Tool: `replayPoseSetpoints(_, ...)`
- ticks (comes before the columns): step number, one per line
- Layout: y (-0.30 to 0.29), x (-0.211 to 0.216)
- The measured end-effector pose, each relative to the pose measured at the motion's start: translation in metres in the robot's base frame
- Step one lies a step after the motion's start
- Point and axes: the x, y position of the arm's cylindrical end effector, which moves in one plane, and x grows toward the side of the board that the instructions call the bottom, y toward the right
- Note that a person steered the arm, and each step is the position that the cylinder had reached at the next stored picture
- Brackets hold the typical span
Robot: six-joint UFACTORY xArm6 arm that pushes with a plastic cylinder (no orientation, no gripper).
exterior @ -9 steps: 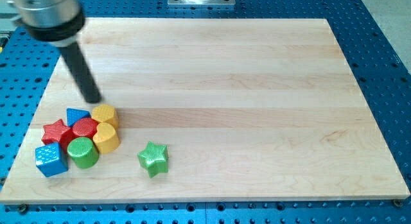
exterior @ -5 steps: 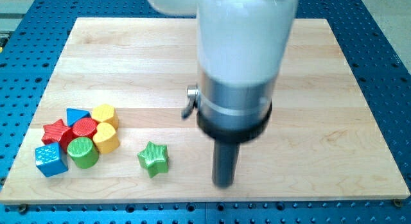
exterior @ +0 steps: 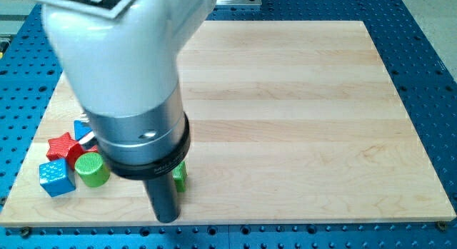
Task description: Move the green star closer to the red star
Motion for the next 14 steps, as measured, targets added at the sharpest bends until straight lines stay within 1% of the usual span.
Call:
replayPoseSetpoints(1, -0.022, -0.03)
replayPoseSetpoints(2, -0.018, -0.08)
replayPoseSetpoints(3, 0.006, -0.061)
replayPoseSetpoints(4, -0.011, -0.005)
replayPoseSetpoints(5, -0.002, 0.0)
replayPoseSetpoints(6, 0.048, -0.036)
replayPoseSetpoints(7, 0.066, -0.088)
replayPoseSetpoints(8, 0.066, -0.142)
replayPoseSetpoints(9, 0.063, -0.178)
replayPoseSetpoints(10, 0.007, -0.181)
replayPoseSetpoints(11, -0.034, -0.181)
replayPoseSetpoints(12, -0.001, -0.215)
replayPoseSetpoints(13, -0.023, -0.229)
replayPoseSetpoints(14, -0.095, -0.217)
